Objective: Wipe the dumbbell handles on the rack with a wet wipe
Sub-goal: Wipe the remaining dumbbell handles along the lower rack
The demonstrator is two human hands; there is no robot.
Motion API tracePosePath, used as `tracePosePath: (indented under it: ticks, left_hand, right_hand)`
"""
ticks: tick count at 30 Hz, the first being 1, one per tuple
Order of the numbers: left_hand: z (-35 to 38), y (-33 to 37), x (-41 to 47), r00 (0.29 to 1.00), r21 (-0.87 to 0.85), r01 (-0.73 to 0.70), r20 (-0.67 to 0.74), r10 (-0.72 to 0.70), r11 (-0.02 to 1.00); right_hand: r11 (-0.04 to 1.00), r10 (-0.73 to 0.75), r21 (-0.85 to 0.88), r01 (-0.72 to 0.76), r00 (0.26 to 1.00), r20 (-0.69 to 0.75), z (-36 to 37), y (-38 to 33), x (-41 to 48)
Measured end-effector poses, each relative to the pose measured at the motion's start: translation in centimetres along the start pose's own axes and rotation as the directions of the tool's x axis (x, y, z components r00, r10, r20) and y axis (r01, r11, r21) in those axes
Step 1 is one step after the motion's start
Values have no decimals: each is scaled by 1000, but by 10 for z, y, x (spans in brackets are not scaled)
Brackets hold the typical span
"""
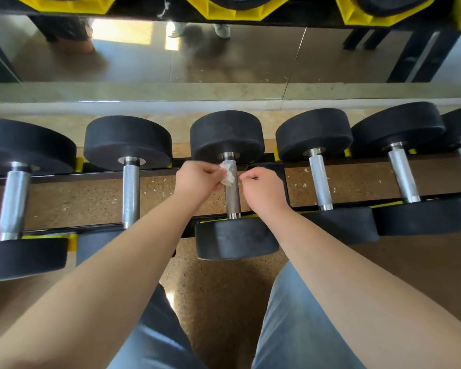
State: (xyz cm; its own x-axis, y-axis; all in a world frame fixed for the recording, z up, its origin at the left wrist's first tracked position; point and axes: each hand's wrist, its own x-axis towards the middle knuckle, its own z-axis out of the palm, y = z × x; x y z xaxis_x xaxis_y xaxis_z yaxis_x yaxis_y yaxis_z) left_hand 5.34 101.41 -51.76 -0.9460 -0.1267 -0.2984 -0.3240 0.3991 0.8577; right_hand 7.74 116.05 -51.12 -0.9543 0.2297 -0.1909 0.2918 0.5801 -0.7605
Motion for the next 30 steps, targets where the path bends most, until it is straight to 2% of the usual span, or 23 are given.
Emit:
tracePosePath:
  ticks: [3, 5, 7, 9, 12, 14, 16, 18, 19, 20, 21, 22, 23, 24, 26, 27, 29, 30]
  left_hand:
    - [-3, -12, -22, 985, 340, -81, 172, 22, 937]
    - [-6, -18, -29, 970, 410, -90, 243, -14, 908]
    - [-5, -21, -28, 969, 298, -24, 243, -51, 954]
    - [1, -21, -19, 971, 92, 101, 209, -118, 991]
    - [11, -16, 4, 977, -248, 202, 125, -175, 948]
    - [13, -11, 14, 980, -338, 186, 131, -149, 922]
    - [9, -11, 14, 966, -229, 172, 228, -119, 958]
    - [6, -17, 6, 900, 133, 82, 416, -131, 988]
    - [5, -21, 0, 860, 327, 6, 481, -171, 945]
    - [4, -22, -5, 844, 427, -42, 500, -197, 903]
    - [5, -24, -4, 837, 436, -49, 508, -201, 898]
    - [6, -23, -2, 833, 353, 16, 512, -207, 936]
    - [8, -22, 1, 835, 182, 140, 506, -215, 973]
    - [11, -20, 6, 844, -41, 262, 494, -209, 964]
    - [14, -11, 22, 891, -452, 368, 422, -168, 813]
    - [16, -8, 28, 908, -589, 377, 385, -162, 715]
    - [15, -4, 27, 894, -680, 426, 416, -165, 597]
    - [13, -5, 22, 862, -645, 476, 476, -172, 598]
  right_hand:
    - [1000, 3, -18, -3, 1000, 3, 1, 0, 1]
    - [999, -6, -50, 7, 1000, 25, 2, -1, 2]
    - [998, -3, -64, 5, 1000, 28, 2, -2, 1]
    - [998, 4, -61, -4, 1000, 13, 1, -1, 0]
    - [999, 7, -31, -7, 1000, -8, 1, 2, 1]
    - [1000, -1, -17, 0, 1000, -30, 1, 2, 1]
    - [1000, -3, -15, 2, 999, -50, 2, 2, 2]
    - [1000, -1, -18, 0, 999, -50, 2, 3, 2]
    - [1000, 0, -24, -1, 999, -43, 2, 2, 2]
    - [1000, 1, -29, -2, 999, -37, 2, 2, 2]
    - [1000, 4, -29, -5, 999, -37, 1, 2, 2]
    - [1000, 8, -28, -9, 999, -37, 0, 2, 3]
    - [1000, 10, -25, -10, 999, -35, 0, 2, 2]
    - [1000, 12, -22, -12, 999, -32, 0, 3, 3]
    - [1000, 18, -6, -18, 999, -33, 0, 4, 3]
    - [1000, 20, 8, -20, 999, -36, 0, 4, 4]
    - [999, 29, 32, -28, 999, -37, 1, 5, 5]
    - [999, 38, 37, -37, 999, -36, 1, 6, 5]
